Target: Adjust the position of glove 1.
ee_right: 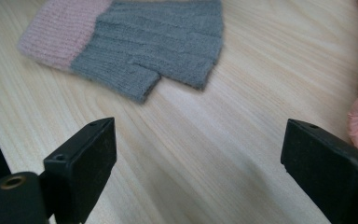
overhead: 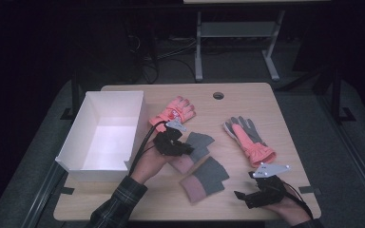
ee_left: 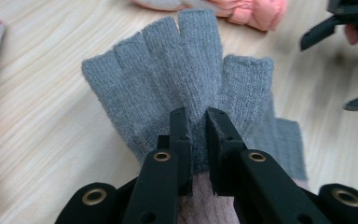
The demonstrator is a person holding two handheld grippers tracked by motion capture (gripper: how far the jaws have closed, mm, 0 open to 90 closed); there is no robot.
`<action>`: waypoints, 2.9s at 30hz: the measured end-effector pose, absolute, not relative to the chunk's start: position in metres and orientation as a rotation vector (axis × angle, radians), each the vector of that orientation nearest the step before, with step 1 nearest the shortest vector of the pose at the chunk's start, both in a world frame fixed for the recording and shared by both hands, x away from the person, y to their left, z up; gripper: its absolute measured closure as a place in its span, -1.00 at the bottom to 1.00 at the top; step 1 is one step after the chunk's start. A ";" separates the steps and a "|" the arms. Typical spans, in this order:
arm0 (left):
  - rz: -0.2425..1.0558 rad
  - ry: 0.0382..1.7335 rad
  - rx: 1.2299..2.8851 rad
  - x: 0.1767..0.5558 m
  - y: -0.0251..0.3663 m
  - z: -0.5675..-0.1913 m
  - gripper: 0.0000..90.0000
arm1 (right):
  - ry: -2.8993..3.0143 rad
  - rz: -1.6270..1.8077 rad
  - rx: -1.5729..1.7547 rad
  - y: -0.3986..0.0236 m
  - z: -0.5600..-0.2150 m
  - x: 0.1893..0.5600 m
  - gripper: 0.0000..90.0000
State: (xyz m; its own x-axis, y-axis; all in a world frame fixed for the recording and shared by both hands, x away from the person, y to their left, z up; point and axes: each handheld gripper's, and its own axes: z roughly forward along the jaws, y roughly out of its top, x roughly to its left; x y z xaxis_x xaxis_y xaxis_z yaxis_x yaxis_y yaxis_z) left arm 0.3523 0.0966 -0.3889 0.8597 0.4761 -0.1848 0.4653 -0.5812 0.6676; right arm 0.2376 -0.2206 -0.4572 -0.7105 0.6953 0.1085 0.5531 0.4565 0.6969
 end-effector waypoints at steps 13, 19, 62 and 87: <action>-0.063 0.569 2.351 0.321 0.074 -0.399 0.81 | 2.512 1.081 1.077 -0.222 -0.458 0.238 -0.77; -0.054 0.526 2.386 0.313 0.062 -0.405 0.81 | 2.515 1.081 1.077 -0.222 -0.457 0.238 -0.77; -0.056 0.549 2.474 0.317 0.050 -0.437 -0.68 | 2.510 1.083 1.085 -0.223 -0.457 0.239 -0.74; -0.138 0.477 2.525 0.316 0.043 -0.450 -0.05 | 2.518 1.079 1.082 -0.222 -0.457 0.239 -0.74</action>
State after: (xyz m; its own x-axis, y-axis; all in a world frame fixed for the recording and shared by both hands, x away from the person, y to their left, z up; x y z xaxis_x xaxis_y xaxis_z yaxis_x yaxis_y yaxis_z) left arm 0.3160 0.0431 -0.4498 0.9315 0.3059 -0.1969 0.3638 -0.7797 0.5096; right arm 0.2393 -0.2223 -0.4570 -0.7134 0.6936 0.1001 0.5508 0.4667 0.6920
